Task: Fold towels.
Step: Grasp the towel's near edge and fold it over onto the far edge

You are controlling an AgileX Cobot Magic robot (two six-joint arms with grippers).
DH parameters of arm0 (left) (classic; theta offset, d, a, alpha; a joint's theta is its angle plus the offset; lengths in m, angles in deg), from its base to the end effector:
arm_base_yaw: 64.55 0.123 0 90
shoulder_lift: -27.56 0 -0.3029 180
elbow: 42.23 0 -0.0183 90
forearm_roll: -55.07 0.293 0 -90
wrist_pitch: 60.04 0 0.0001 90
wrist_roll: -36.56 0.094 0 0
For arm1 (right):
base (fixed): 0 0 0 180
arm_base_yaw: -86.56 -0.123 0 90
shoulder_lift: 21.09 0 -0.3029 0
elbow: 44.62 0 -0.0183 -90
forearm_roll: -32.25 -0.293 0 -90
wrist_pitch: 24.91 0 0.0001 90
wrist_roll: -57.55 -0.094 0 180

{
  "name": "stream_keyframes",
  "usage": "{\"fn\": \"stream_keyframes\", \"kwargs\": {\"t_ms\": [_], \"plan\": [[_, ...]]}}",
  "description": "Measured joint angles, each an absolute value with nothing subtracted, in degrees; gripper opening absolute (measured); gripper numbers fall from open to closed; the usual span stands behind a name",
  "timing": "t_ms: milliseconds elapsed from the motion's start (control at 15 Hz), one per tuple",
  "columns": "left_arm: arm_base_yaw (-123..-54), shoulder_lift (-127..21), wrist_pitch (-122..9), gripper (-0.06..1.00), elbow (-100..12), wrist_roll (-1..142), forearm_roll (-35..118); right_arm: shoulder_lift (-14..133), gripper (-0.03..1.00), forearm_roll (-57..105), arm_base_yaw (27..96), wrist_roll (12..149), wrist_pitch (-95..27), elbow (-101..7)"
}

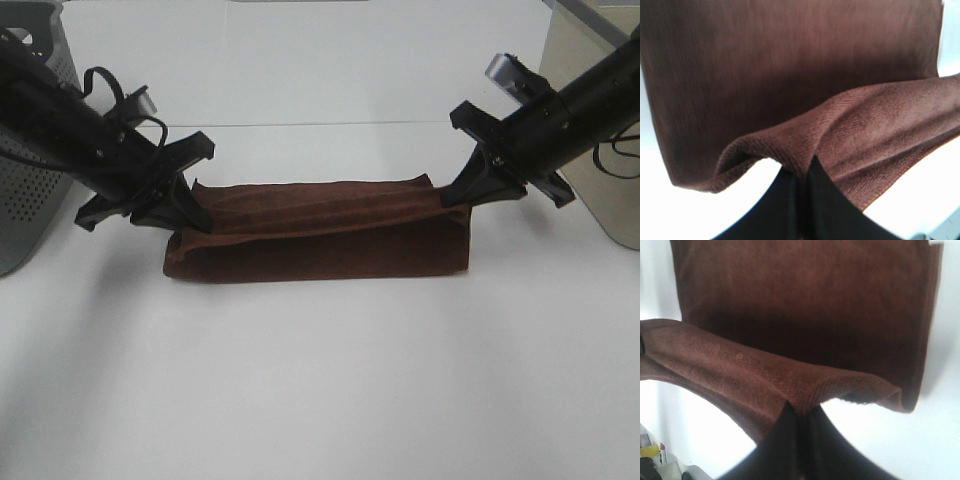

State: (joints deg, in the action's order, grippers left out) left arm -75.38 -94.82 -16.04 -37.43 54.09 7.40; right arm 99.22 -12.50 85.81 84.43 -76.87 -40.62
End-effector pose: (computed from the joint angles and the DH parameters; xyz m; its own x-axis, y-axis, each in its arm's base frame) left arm 0.4171 -0.1290 0.1404 -0.9819 -0.1219 -0.1451 -0.0173 0.8202 -0.5719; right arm 0.4226 0.0577 0.1584 -0.9805 0.0530 -0.1894 -0.0626 0.8288 0.5560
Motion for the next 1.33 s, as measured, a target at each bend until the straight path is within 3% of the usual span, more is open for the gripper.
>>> {"fn": "stream_keyframes", "kwargs": {"t_ms": [533,1000,1133,1333], "plan": [[-75.4,-104.6,-21.2,0.01,-54.2,53.2,14.1,114.0,0.00,-9.6,83.5,82.4,-75.4,-61.4],[-75.8,-112.3,-25.7,0.02,-56.9,53.4,13.7,121.3,0.00,-9.6,83.1,82.0,-70.9,-63.7],[-76.0,-112.9,-26.3,0.15,-56.9,53.4,14.0,121.7,0.10,-9.0,83.1,82.0,-70.5,-63.7],[-75.8,-112.9,-26.8,0.56,-56.9,53.4,14.1,121.4,0.52,-8.8,83.3,82.0,-72.0,-63.9]]}}
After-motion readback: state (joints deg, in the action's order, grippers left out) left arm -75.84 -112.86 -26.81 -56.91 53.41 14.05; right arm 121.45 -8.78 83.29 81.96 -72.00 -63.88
